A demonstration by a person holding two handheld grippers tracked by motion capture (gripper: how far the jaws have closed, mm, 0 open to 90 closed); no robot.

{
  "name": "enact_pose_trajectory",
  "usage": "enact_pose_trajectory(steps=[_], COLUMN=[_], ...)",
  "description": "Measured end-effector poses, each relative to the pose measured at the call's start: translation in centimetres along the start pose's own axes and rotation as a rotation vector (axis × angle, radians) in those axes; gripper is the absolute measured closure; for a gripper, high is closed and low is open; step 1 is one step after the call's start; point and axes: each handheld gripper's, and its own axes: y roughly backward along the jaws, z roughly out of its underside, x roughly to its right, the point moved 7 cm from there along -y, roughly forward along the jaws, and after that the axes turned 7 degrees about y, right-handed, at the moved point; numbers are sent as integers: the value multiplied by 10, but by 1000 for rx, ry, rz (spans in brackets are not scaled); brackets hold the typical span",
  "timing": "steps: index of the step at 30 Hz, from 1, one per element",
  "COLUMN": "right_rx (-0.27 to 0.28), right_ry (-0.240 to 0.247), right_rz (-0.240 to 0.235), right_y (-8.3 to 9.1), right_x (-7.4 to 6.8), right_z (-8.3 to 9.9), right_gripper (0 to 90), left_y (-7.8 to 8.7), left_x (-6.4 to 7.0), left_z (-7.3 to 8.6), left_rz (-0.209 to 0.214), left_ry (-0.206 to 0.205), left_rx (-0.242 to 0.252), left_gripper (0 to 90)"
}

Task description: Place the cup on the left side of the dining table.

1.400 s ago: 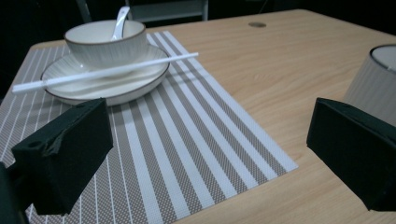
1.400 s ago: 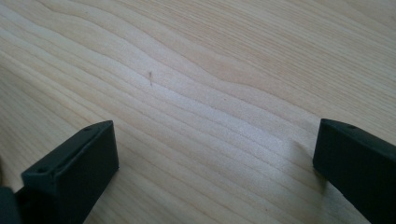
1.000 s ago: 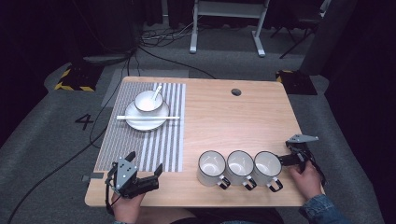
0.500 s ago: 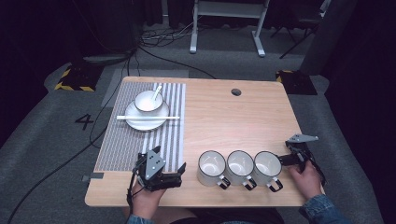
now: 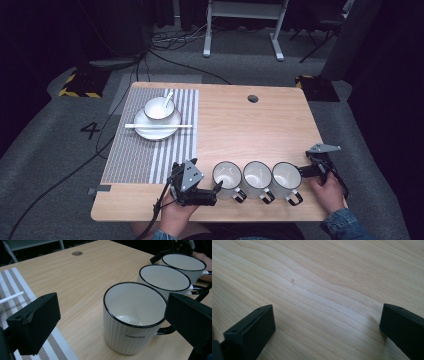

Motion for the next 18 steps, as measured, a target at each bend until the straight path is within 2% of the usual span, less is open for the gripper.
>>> enact_pose_trajectory(steps=[3, 5, 6, 12, 18], right_rx=[0, 0, 0, 0, 1], right_ry=[-1, 0, 0, 0, -3], right_rz=[0, 0, 0, 1, 0], right_y=[0, 0, 0, 0, 0], right_x=[0, 0, 0, 0, 0], right_z=[0, 0, 0, 0, 0], right_gripper=[3, 2, 2, 2, 2], left_y=[-4, -8, -8, -15, -25], left_x=[5, 8, 8, 15, 17], left_z=[3, 7, 7, 14, 23], left_rz=[33, 59, 59, 123, 146], left_ry=[-9, -37, -37, -47, -50], left_rx=[-20, -59, -59, -116, -176], left_gripper=[6, 6, 5, 0, 0])
